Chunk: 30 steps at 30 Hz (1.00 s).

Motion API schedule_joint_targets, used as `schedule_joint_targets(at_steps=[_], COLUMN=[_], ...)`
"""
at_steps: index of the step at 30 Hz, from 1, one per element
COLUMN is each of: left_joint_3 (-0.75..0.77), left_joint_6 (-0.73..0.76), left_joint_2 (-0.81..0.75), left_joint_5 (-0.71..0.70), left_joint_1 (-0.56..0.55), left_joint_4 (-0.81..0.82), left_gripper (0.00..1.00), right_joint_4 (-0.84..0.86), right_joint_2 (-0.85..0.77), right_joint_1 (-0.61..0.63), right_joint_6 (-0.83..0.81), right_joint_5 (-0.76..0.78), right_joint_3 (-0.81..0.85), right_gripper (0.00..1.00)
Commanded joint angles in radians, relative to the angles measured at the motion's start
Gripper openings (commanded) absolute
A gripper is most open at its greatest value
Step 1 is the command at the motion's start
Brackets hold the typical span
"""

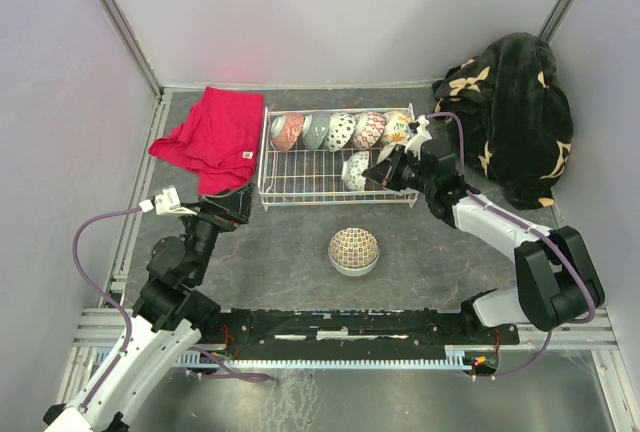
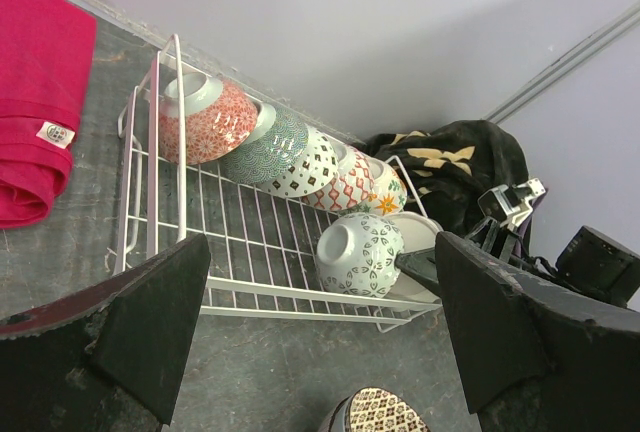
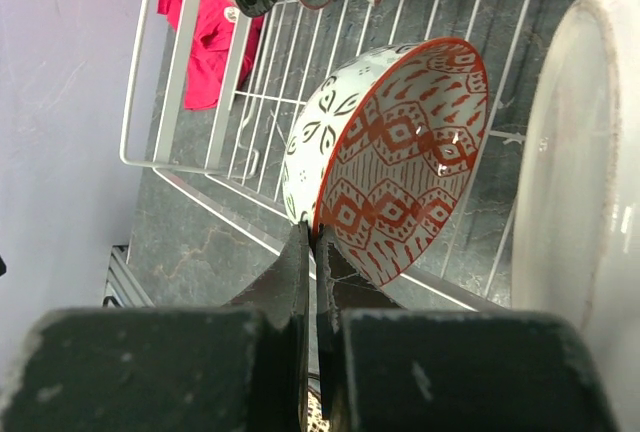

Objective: Load the bowls into the dish rack
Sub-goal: Turn the bowl upside down on the dish rack.

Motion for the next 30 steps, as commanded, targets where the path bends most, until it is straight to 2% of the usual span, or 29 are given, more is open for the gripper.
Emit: schedule_joint_targets(at_steps=[1, 20, 30], left_joint_3=[0.02, 0.02, 0.019], left_joint_6=[0.015, 0.015, 0.015], left_joint_2=[0.002, 0.006, 0.008], left_joint_5=[0.008, 0.008, 0.008], left_joint_1=[-0.004, -0.003, -0.003], left_joint_4=[0.041, 0.043, 0.043], left_gripper=[0.99, 0.99, 0.99], right_joint_4=[-0.174, -0.316, -0.346], right_joint_2=[-0.035, -0.078, -0.076], right_joint_1=[0.004, 0.004, 0.006], right_joint_6=[-0.06, -0.104, -0.107], right_joint_5=[0.053, 0.126, 0.142], right_joint_3=[0.018, 0.034, 0.042], right_gripper=[0.01, 0.01, 0.06])
